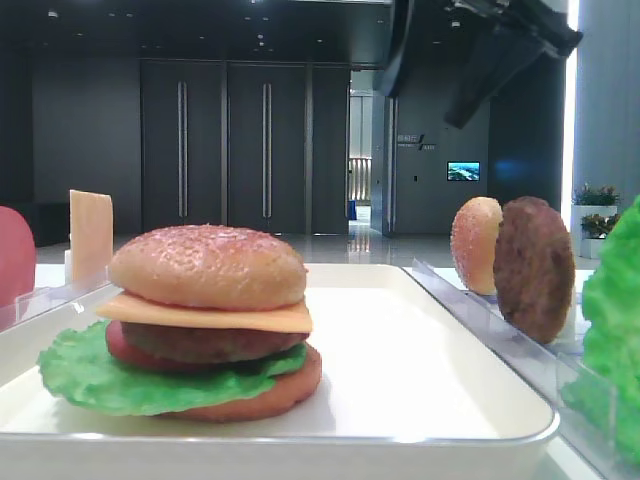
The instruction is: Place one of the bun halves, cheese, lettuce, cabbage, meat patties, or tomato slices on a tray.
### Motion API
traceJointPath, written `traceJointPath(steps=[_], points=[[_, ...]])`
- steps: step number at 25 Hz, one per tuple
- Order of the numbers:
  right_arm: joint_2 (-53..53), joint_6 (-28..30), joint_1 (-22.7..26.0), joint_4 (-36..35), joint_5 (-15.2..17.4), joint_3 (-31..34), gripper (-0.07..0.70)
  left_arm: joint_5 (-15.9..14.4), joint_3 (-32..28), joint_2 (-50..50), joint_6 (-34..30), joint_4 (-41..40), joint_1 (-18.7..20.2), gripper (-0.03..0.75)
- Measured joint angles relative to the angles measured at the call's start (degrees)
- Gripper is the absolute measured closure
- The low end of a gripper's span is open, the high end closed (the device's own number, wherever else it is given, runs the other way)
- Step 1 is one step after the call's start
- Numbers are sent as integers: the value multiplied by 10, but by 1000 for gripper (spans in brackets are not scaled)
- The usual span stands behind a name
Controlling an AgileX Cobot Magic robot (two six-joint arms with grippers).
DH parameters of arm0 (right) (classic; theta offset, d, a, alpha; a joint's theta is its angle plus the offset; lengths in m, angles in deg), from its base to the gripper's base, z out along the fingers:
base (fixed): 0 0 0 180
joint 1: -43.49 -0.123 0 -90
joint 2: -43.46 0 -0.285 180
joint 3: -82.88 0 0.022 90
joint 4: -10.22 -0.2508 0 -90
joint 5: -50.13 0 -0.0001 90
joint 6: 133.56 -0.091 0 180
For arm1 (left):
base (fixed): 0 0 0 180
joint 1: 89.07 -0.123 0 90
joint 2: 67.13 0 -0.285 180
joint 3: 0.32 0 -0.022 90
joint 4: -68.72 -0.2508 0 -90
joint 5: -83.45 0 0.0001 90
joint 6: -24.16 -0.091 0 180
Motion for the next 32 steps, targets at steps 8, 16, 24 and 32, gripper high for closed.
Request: traceJointPath(steps=[8,16,24,32], points=[[17,-78,42,133,42,-4,225,0,0,0,0,0,0,283],[18,-69,160,146,86,-4,225,0,0,0,0,-2,0,283],[19,-43,234,158,118,-4,226,0,0,0,0,-2,0,283],[58,-39,234,158,124,12,226,0,0,0,0,-4,0,283]])
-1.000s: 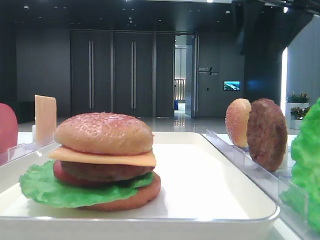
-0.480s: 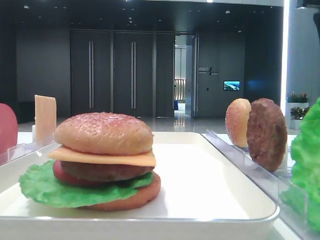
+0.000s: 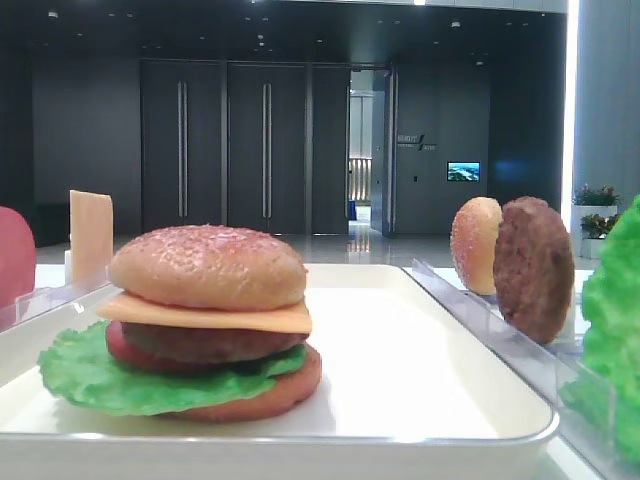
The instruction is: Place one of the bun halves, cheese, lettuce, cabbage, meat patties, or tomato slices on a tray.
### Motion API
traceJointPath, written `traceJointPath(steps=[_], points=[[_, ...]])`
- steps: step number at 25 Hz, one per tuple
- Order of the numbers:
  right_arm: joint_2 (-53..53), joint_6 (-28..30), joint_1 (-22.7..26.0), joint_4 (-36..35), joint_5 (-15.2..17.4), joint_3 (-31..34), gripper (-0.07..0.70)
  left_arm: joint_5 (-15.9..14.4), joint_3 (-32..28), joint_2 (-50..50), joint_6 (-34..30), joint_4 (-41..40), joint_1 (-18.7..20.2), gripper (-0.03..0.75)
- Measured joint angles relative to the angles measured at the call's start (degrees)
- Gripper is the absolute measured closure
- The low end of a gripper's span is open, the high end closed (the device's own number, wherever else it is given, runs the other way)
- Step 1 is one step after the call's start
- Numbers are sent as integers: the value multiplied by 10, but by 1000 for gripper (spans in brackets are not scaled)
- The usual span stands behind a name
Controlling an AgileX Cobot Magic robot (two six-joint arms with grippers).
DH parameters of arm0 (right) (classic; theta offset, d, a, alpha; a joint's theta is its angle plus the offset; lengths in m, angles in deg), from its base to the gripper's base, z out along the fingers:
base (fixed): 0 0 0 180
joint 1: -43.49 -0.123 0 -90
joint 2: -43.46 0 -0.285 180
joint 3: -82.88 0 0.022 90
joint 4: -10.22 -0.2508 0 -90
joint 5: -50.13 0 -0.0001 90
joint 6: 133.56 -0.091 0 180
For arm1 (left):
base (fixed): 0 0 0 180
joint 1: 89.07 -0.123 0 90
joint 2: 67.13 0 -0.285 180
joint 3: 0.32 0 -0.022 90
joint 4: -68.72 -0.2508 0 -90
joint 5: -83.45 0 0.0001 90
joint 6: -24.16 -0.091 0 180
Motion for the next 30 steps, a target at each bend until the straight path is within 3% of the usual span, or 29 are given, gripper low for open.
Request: traceJointPath(steps=[17,30], points=[[356,-13,0,21,-11,276,226,0,0,0,0,0,0,283],[677,-27,0,47,-20,389,226,0,0,0,0,0,0,283]])
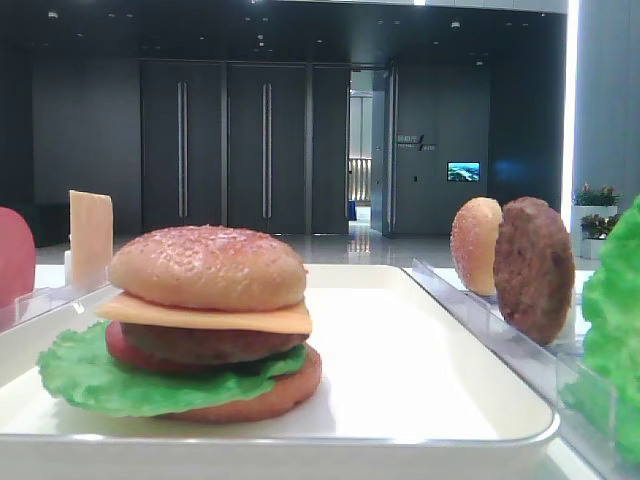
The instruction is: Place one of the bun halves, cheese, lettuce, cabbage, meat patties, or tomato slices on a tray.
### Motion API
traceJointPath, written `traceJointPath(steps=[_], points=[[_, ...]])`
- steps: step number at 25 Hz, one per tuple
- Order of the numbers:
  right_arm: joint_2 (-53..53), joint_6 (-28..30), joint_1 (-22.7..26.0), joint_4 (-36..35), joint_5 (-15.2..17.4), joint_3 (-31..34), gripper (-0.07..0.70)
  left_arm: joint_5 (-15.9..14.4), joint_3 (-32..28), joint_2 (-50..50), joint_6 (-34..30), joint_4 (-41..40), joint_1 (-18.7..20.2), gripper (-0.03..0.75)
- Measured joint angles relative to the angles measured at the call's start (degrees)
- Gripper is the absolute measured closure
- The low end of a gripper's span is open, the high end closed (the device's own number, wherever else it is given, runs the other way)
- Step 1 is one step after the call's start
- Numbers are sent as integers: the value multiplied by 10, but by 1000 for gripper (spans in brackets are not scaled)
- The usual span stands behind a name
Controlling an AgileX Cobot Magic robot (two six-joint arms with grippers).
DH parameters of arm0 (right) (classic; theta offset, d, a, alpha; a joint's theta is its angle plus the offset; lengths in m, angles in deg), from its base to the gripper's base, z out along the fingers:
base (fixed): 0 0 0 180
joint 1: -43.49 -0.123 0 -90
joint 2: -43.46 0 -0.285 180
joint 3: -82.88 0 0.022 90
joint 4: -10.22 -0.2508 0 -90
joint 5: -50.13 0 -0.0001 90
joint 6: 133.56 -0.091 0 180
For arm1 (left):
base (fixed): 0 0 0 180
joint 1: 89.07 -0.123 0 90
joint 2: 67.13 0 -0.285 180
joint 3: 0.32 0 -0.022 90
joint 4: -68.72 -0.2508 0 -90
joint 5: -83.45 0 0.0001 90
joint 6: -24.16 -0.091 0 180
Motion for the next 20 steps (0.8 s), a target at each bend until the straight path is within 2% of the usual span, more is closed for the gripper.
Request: traceJointPath(steps=[12,20], points=[[204,-3,0,21,-6,95,230,0,0,0,0,-1,0,283],[263,-3,0,31,-6,131,230,0,0,0,0,-2,0,283]])
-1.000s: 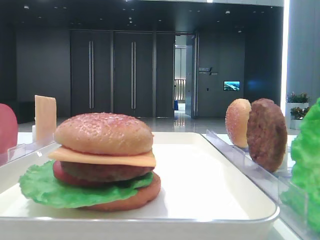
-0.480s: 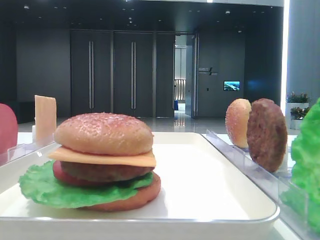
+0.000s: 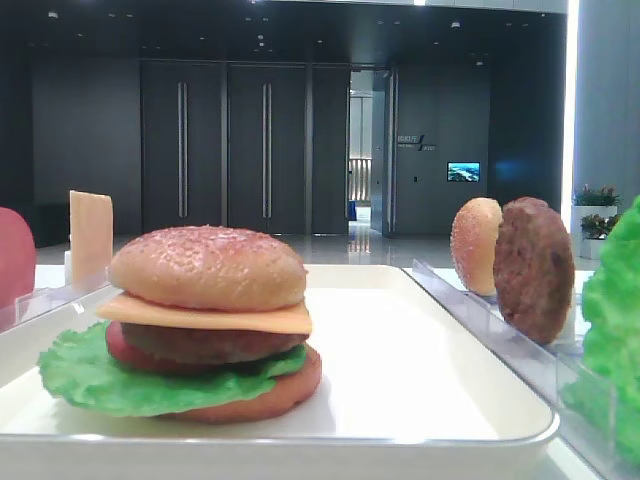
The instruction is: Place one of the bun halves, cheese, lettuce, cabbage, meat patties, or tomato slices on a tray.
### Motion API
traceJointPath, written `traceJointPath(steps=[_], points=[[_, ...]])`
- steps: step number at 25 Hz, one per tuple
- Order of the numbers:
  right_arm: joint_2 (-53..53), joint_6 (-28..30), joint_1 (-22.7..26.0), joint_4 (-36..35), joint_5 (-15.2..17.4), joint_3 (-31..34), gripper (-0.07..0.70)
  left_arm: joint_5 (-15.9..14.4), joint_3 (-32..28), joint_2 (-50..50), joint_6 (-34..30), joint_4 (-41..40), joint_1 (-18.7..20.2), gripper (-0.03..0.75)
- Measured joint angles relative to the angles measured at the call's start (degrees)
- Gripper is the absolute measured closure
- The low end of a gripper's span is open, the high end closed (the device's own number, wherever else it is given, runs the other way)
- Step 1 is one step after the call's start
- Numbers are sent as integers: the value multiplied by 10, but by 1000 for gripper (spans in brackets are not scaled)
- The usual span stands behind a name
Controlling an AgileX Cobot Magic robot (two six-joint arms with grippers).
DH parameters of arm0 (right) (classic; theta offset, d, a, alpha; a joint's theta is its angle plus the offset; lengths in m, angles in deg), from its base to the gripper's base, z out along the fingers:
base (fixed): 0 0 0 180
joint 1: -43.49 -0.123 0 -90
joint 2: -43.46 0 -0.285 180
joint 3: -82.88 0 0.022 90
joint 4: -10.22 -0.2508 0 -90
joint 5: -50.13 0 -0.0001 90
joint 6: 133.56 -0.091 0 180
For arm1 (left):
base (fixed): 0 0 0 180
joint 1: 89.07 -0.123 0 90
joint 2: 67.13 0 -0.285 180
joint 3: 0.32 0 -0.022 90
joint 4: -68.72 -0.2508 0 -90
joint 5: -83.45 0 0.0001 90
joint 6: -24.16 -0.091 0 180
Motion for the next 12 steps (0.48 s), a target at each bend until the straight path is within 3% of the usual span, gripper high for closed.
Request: traceJointPath(steps=[12], points=[[2,1,0,0,-19,12,230,0,0,0,0,-1,0,283]])
